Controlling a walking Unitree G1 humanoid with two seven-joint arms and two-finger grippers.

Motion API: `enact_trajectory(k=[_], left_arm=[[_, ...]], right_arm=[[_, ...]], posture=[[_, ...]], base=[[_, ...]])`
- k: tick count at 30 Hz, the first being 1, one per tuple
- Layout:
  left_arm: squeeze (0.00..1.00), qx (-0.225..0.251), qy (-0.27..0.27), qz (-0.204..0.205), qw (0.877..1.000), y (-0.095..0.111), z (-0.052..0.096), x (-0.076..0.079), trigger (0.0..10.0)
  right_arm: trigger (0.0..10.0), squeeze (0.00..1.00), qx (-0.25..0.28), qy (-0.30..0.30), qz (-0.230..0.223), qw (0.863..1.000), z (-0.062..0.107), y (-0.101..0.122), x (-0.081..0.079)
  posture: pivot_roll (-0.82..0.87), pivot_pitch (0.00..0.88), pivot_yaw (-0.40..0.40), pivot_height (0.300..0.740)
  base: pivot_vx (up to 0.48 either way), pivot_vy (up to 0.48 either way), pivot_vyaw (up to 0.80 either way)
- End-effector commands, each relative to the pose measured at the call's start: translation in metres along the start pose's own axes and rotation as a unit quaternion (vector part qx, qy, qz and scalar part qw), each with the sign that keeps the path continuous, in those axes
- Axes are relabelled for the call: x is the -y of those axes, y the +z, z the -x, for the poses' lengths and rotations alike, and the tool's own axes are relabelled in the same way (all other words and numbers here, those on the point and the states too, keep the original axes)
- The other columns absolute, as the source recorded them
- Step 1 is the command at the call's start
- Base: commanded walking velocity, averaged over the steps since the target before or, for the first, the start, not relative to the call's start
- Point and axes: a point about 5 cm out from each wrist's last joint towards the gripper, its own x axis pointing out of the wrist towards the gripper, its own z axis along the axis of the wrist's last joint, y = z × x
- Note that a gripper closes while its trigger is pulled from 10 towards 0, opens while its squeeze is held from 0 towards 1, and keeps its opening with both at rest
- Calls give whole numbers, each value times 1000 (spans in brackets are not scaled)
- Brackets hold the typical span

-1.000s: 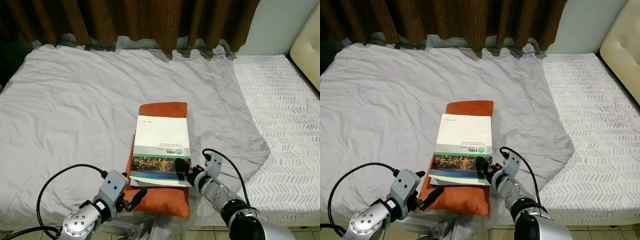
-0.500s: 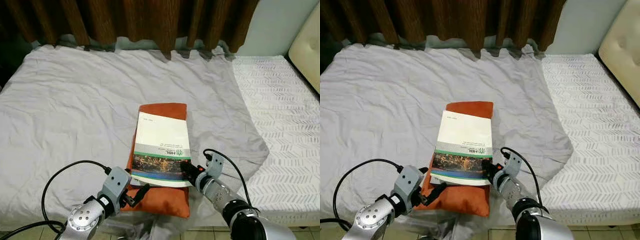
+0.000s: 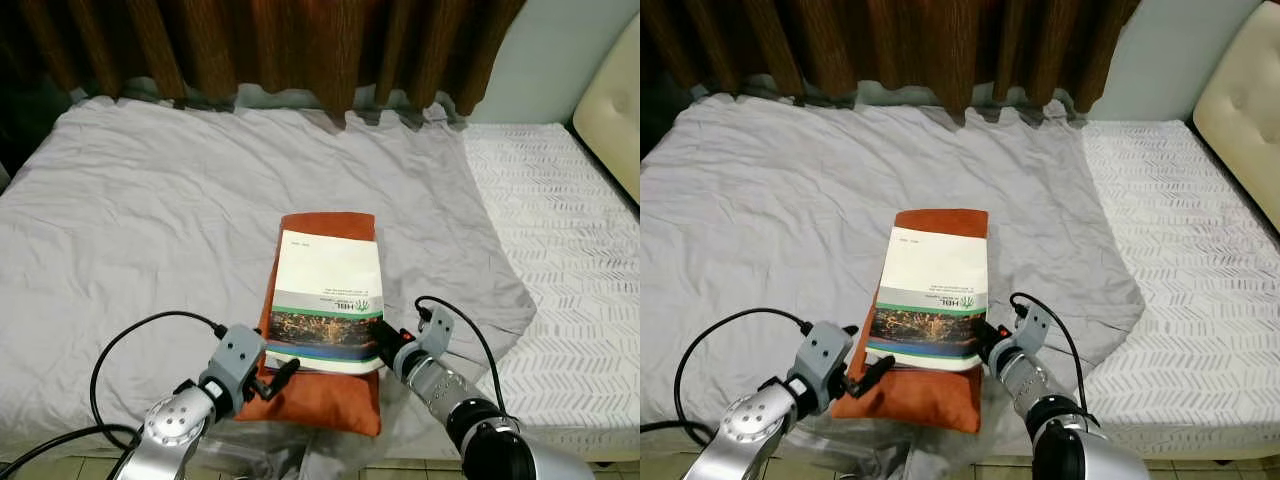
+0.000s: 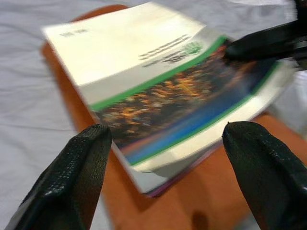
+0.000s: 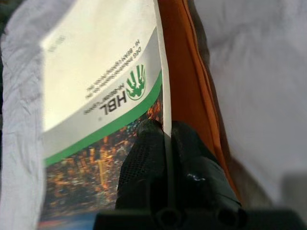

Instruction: Clean up the room

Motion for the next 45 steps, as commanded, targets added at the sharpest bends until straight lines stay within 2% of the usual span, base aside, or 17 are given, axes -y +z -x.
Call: enact_trajectory(k=[1,3,7,12,13,14,17,18,19,20,21,22,25,29,32,34,45], left_arm=[[0,-9,11,-6,1000,-5,-1,0,10000],[0,-1,36,2,999,-4,-10,-2,10000],[0,15,60,19,998,1,-17,-6,10000],[0,39,104,49,993,7,-25,-12,10000],[0,39,104,49,993,7,-25,-12,10000],[0,37,140,39,989,8,-27,-17,10000],[0,41,156,48,986,9,-27,-19,10000],[0,54,194,65,977,12,-23,-25,10000],[0,54,194,65,977,12,-23,-25,10000],[0,62,207,74,974,13,-20,-27,10000],[0,71,221,77,970,14,-16,-29,10000],[0,75,225,79,968,14,-12,-29,10000],[0,78,230,81,967,14,-7,-28,10000],[0,65,214,51,973,9,3,-15,10000],[0,59,205,51,976,6,3,-10,10000],[0,60,197,59,977,3,1,-8,10000],[0,33,214,71,974,-4,-10,-13,10000]], right_arm=[[0,0,47,-5,29,998,0,26,-1],[0,0,106,-16,141,984,4,56,-2],[0,0,158,-21,194,968,11,76,0],[0,0,263,-82,325,905,34,105,8],[0,0,263,-82,325,905,34,105,8],[0,0,292,-96,372,876,45,108,10],[0,0,298,-95,382,870,51,106,12],[0,55,303,-95,412,854,64,97,21],[0,55,303,-95,412,854,64,97,21],[0,235,305,-99,435,841,74,92,28],[0,208,297,-109,453,833,87,82,42],[0,0,288,-123,459,832,99,74,55],[0,0,272,-148,464,830,119,59,74],[0,0,213,-166,437,858,145,21,89],[0,0,180,-175,420,872,146,10,93],[0,0,116,-199,389,892,142,-5,104],[0,0,99,-162,382,904,117,3,90]], posture=[[207,81,-87,740],[179,34,-95,740],[160,0,-103,740],[121,0,-108,740],[121,0,-108,740],[109,0,-109,740],[100,0,-108,740],[86,0,-116,740],[86,0,-116,740],[86,0,-116,740],[88,0,-120,740],[87,0,-120,740],[87,0,-119,740],[75,0,-104,740],[69,0,-98,740],[62,0,-87,740],[38,0,-56,740]], base=[[0,0,0],[0,0,0],[0,0,0],[0,0,0],[0,0,0],[0,0,0],[0,0,0],[0,0,0],[0,0,0],[0,0,0],[0,0,0],[0,0,0],[0,0,0],[0,0,0],[0,0,0],[0,-154,0],[0,-422,0]])
